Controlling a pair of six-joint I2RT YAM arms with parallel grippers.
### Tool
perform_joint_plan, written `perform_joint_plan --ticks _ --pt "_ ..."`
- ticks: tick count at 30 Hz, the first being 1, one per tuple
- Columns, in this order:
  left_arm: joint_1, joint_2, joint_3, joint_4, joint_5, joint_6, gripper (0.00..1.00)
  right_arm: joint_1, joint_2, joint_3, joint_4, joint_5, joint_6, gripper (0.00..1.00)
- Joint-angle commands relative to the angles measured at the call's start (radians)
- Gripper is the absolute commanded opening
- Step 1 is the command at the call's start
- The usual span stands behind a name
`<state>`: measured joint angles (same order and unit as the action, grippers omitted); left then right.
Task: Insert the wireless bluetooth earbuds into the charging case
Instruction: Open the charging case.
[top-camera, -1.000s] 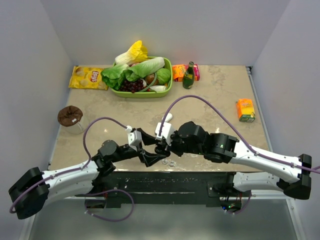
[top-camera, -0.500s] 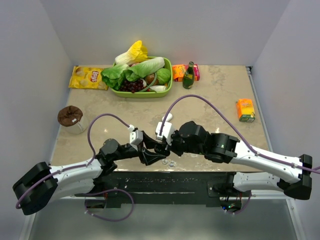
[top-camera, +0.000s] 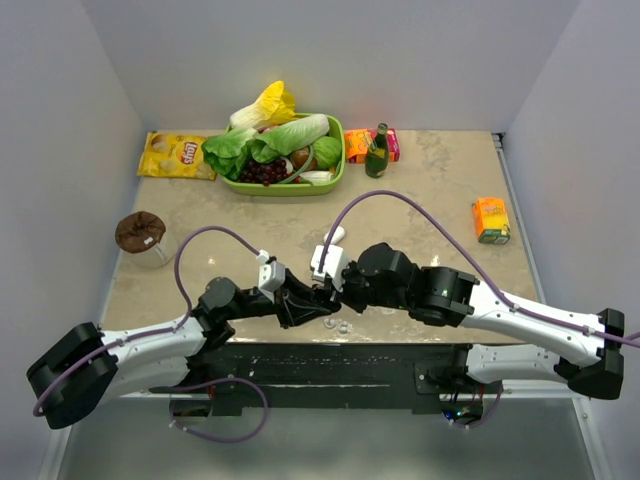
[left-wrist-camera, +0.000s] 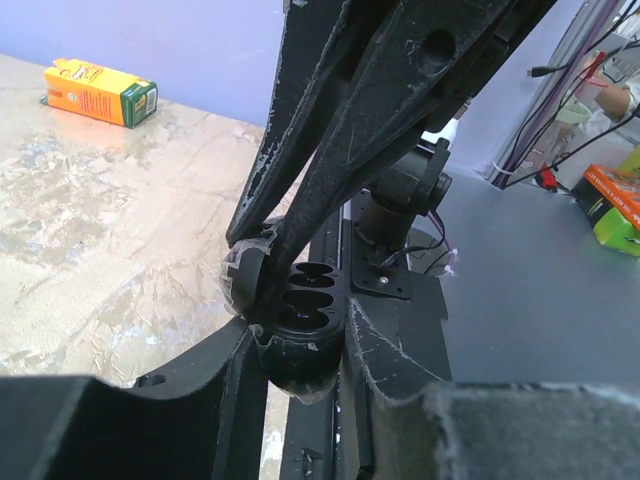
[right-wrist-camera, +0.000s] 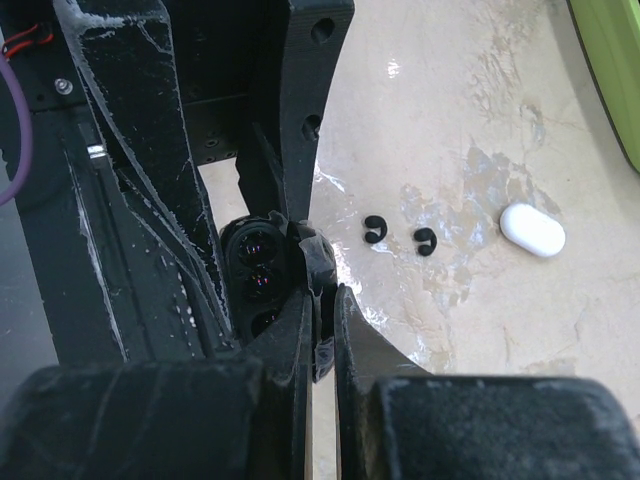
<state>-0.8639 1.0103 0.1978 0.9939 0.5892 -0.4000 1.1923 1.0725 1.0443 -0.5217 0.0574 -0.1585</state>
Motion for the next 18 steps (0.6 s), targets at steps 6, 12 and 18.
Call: perform_joint_plan --ticks 6,12,18 --pt "0.006 -0.007 -0.008 0.068 0.006 0.027 0.0 0.004 -0.005 0.013 0.038 -0.019 0.016 0.0" --pt "0.008 -0.015 -0.046 0.124 -0.014 0.017 0.0 0.006 -0.023 0.01 0.084 0.05 0.076 0.42" --pt "0.008 -0.053 -0.08 0.132 -0.083 0.016 0.0 -0.037 -0.081 0.02 0.212 0.105 0.195 0.72"
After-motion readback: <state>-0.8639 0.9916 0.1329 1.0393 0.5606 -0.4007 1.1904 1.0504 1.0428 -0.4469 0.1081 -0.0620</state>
